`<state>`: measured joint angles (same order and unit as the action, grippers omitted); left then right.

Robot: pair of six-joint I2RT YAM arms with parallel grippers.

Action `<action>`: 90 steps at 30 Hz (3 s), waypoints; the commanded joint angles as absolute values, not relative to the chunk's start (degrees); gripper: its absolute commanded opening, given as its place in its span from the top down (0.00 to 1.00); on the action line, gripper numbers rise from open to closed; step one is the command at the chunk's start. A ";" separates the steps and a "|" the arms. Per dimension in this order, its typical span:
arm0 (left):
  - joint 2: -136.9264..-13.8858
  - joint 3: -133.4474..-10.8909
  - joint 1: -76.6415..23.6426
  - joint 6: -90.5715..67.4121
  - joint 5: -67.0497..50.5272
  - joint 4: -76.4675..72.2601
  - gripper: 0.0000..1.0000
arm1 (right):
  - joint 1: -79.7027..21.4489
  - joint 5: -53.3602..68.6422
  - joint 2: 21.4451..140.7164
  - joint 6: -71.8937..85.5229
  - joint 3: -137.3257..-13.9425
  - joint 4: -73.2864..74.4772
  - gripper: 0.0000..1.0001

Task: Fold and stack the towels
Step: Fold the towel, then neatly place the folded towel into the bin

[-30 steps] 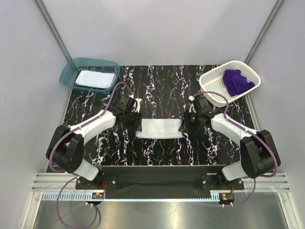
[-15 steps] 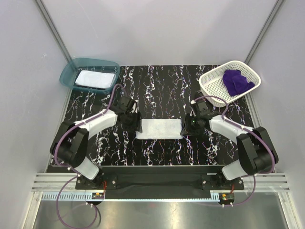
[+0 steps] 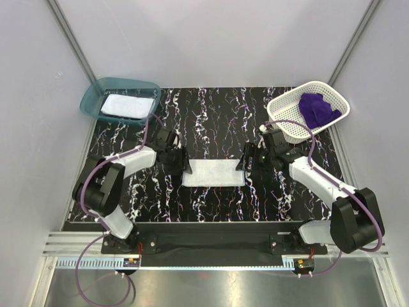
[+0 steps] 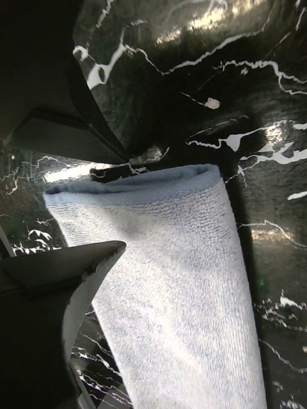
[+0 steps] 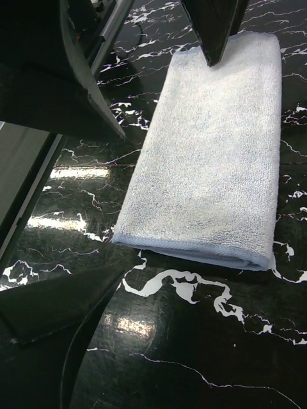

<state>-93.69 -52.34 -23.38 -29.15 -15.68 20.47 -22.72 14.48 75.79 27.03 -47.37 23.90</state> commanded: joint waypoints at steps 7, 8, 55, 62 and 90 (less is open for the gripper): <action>-98.60 -53.26 -26.80 -31.29 -14.59 16.87 0.57 | -23.20 13.80 73.83 25.93 -48.08 23.12 0.05; -99.14 -54.48 -26.98 -31.20 -14.50 17.22 0.59 | -23.20 13.89 73.74 26.01 -47.99 23.20 0.03; -131.12 -126.12 3.34 8.00 23.38 24.97 1.00 | -23.20 18.98 96.94 20.83 -65.04 15.30 0.00; -137.45 -130.43 7.82 2.54 16.36 24.71 1.00 | -23.20 19.24 100.02 20.65 -66.88 14.06 0.00; -111.93 -106.82 0.28 -7.45 4.13 22.23 0.15 | -21.37 1.16 97.12 19.95 -85.05 31.72 0.00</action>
